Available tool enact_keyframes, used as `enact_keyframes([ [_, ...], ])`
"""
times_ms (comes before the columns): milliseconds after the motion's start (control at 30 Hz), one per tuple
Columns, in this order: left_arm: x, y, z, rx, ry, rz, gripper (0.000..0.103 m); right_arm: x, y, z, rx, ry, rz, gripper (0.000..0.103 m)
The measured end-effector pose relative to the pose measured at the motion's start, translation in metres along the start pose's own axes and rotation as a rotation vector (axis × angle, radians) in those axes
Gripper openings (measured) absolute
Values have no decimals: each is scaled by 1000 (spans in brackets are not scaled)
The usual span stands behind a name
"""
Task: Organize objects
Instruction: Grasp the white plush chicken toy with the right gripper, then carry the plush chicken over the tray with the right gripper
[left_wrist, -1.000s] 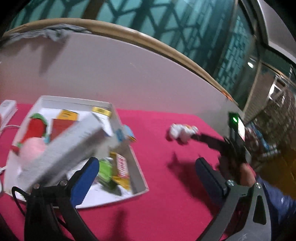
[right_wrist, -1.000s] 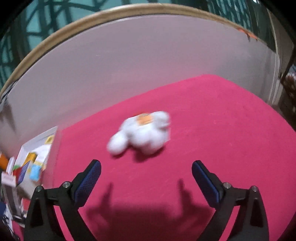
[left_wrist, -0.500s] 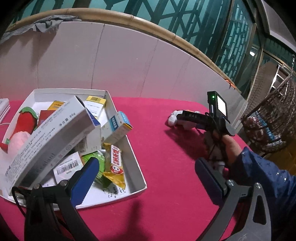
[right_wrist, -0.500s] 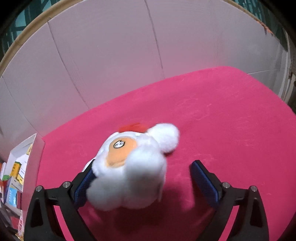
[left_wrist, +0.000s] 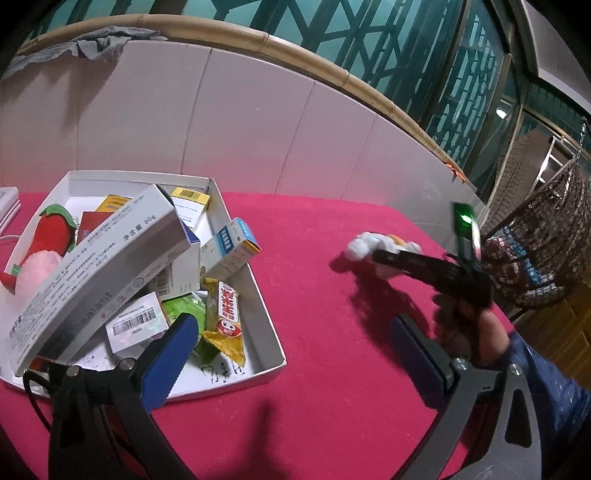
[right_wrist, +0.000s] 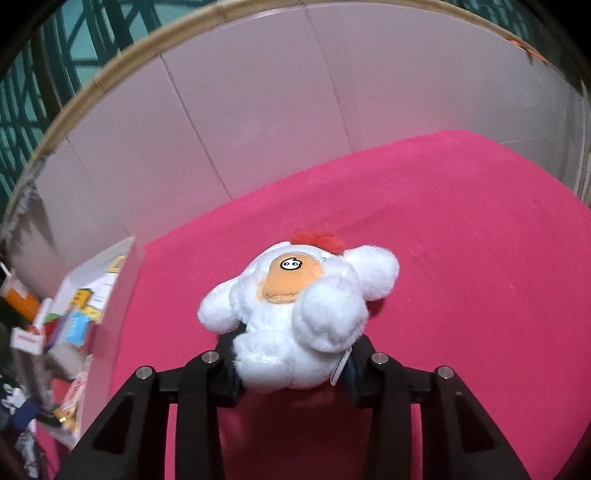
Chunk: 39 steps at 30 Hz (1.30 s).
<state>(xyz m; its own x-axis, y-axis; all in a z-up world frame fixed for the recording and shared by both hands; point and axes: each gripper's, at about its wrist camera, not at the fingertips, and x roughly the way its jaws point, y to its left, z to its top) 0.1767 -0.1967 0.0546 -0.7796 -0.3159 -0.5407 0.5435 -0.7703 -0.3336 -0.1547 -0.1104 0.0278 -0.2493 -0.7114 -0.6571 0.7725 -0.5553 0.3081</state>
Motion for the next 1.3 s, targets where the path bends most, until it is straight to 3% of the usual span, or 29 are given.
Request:
enact_keyframes([
  [300,-11,-6,0,14,-28,37,103,-65,4,-20,29,-62,34,43],
  [900,-59,16,0,-21,-102,216,103,-116,81,-7,-78,-155,121,43],
  [1300,-83,38,-3,-52,-142,253,103,-123,133,-6,-148,-160,159,43],
])
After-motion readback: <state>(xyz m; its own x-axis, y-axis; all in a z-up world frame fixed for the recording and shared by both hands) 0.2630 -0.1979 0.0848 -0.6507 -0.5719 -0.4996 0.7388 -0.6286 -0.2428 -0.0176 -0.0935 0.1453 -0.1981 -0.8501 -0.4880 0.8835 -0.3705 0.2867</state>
